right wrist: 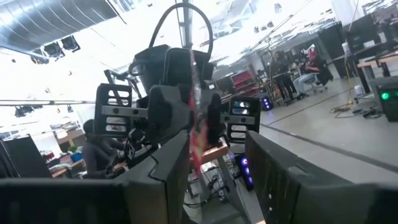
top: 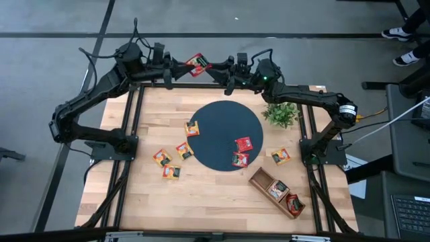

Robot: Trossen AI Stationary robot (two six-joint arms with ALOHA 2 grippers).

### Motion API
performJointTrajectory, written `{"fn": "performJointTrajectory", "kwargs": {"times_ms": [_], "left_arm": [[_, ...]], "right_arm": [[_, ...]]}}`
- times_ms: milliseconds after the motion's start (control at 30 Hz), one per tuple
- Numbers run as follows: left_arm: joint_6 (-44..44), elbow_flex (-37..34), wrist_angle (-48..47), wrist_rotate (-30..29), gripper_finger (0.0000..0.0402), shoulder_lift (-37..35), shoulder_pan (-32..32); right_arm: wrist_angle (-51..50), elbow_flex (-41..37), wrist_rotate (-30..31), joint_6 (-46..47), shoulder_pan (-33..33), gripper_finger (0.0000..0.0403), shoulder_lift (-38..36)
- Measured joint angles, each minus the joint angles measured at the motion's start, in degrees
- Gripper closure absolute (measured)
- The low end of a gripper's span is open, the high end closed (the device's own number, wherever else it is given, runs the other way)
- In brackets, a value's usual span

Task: Pick & Place Tea
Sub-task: Put the red tea bag into the right section of the wooden organizer

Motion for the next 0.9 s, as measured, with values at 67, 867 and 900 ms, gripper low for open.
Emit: {"fn": "performJointTrajectory", "kwargs": {"times_ms": [67,867,900], "left_arm": [[-0.04,0.00,-0.04,0.29,0.0389,0.02,-0.02],[-0.56,0.00,-6.77,3.70,0.0356,0.03,-0.53],[-0.54,0.00,-7.44,3.66,0.0353,0.07,-0.71]], "right_arm": [[0.21,0.00,0.00,0.02,0.00,0.0246,0.00],[-3.20,-0.07,-8.10,1.27,0.59,0.0398,-1.00],[-5.25,-0.07,-8.11,1.32,0.81,0.0398,-1.69]]}}
